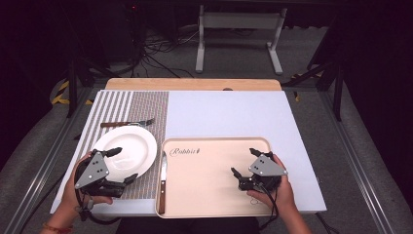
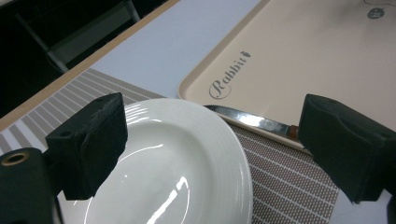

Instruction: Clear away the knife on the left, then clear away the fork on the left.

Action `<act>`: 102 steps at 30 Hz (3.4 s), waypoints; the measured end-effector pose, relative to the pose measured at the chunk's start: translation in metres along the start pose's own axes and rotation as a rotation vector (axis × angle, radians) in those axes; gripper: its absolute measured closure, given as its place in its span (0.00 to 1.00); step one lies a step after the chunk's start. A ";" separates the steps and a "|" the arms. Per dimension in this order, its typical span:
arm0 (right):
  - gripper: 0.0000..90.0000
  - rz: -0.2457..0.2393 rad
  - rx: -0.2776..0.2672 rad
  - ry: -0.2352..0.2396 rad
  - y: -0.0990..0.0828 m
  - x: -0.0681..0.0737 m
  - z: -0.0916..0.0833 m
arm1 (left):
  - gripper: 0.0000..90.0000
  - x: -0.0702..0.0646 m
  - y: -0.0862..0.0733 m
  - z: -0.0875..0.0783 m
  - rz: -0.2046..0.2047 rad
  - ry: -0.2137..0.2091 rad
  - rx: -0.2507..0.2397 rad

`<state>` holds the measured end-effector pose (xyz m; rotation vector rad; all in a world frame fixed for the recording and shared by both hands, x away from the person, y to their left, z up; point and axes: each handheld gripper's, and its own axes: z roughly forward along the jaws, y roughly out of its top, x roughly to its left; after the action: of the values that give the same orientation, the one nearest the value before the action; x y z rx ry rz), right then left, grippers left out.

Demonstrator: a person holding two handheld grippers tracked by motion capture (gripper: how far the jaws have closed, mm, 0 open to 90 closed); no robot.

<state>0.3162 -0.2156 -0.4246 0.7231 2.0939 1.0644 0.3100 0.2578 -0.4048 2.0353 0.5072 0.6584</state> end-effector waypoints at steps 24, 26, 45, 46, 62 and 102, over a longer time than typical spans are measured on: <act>0.17 -0.001 0.001 -0.002 -0.001 0.000 0.000 | 0.11 0.037 -0.027 -0.031 -0.081 0.118 0.026; 0.17 -0.002 0.001 -0.002 -0.001 0.000 0.000 | 0.11 0.040 -0.029 -0.032 -0.084 0.129 0.027; 0.17 0.015 -0.032 0.008 -0.001 -0.004 0.001 | 0.14 0.062 -0.048 -0.042 -0.164 0.160 -0.006; 0.17 0.016 -0.035 0.006 -0.001 -0.005 0.001 | 0.14 0.064 -0.050 -0.040 -0.167 0.164 0.007; 0.17 0.021 -0.038 0.011 0.000 -0.007 0.004 | 0.14 0.083 -0.066 -0.041 -0.245 0.171 0.002; 0.19 0.118 0.052 0.024 -0.007 -0.009 -0.006 | 0.34 0.203 -0.075 0.039 -0.284 0.113 0.174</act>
<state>0.3160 -0.2279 -0.4251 0.8728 2.1275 1.0902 0.4841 0.3884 -0.4354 2.0405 0.9286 0.5745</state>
